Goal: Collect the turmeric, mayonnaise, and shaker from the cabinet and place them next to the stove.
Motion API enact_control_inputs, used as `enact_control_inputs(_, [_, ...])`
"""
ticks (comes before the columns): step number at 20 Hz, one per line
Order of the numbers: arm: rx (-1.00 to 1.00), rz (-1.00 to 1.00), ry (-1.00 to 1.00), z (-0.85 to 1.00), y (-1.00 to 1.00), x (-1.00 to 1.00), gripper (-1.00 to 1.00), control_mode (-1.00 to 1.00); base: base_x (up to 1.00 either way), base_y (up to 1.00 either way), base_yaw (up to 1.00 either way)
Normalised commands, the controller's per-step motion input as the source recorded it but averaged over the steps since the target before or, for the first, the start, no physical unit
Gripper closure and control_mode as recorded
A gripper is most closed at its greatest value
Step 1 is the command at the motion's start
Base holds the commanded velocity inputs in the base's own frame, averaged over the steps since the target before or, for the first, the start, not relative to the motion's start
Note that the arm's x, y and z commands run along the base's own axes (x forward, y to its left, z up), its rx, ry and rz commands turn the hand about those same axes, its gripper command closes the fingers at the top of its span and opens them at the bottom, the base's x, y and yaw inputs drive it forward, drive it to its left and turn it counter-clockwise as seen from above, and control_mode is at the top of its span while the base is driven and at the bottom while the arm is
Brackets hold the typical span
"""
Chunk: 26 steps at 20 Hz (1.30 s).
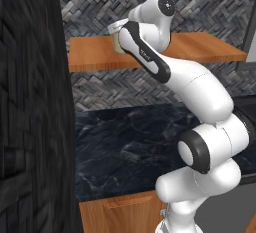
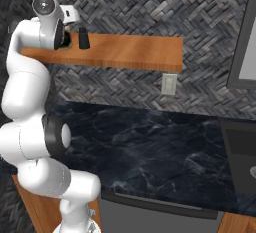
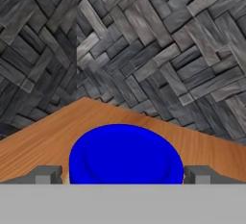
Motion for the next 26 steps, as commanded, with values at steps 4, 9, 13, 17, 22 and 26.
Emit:
enact_control_inputs(4, [0.0,0.0,0.06,0.0,0.0,0.17,-1.0,-1.0,0.0,0.0,0.0])
enact_control_inputs(9, [-0.02,0.0,0.06,0.0,0.02,0.16,1.0,-1.0,0.0,0.0,0.0])
enact_control_inputs(13, [-0.03,0.0,0.04,-0.04,0.02,0.09,1.0,-1.0,0.0,0.0,0.0])
enact_control_inputs(17, [-0.04,0.0,0.01,-0.05,0.07,0.01,1.0,-1.0,0.0,0.0,0.0])
enact_control_inputs(22, [-0.01,0.0,0.0,-0.06,0.03,0.0,1.0,-1.0,0.0,0.0,0.0])
enact_control_inputs(26, [0.0,0.0,0.0,-0.01,0.0,-0.05,1.0,-1.0,0.0,0.0,0.0])
